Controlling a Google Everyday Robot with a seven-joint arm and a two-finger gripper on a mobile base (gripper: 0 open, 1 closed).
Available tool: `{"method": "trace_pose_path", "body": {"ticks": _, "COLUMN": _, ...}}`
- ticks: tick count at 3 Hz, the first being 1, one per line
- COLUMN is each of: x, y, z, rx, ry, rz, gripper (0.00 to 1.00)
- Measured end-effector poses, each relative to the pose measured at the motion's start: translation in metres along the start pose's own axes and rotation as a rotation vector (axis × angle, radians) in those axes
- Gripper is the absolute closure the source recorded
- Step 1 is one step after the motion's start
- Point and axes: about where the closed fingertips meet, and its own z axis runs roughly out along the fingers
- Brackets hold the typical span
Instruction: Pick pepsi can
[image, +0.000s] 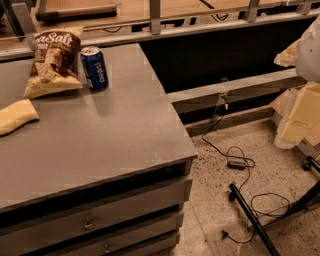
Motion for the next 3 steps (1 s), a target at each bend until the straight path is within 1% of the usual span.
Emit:
{"method": "trace_pose_path", "body": {"ticks": 1, "x": -0.001, "y": -0.001, "z": 0.000, "rx": 0.003, "ry": -0.002, "rz": -0.001, "gripper": 0.00}}
{"method": "trace_pose_path", "body": {"ticks": 2, "x": -0.040, "y": -0.033, "z": 0.010, "rx": 0.003, "ry": -0.056, "rz": -0.069, "gripper": 0.00}}
{"method": "trace_pose_path", "body": {"ticks": 3, "x": -0.157, "y": -0.078, "z": 0.056, "rx": -0.038, "ry": -0.197, "rz": -0.219, "gripper": 0.00}}
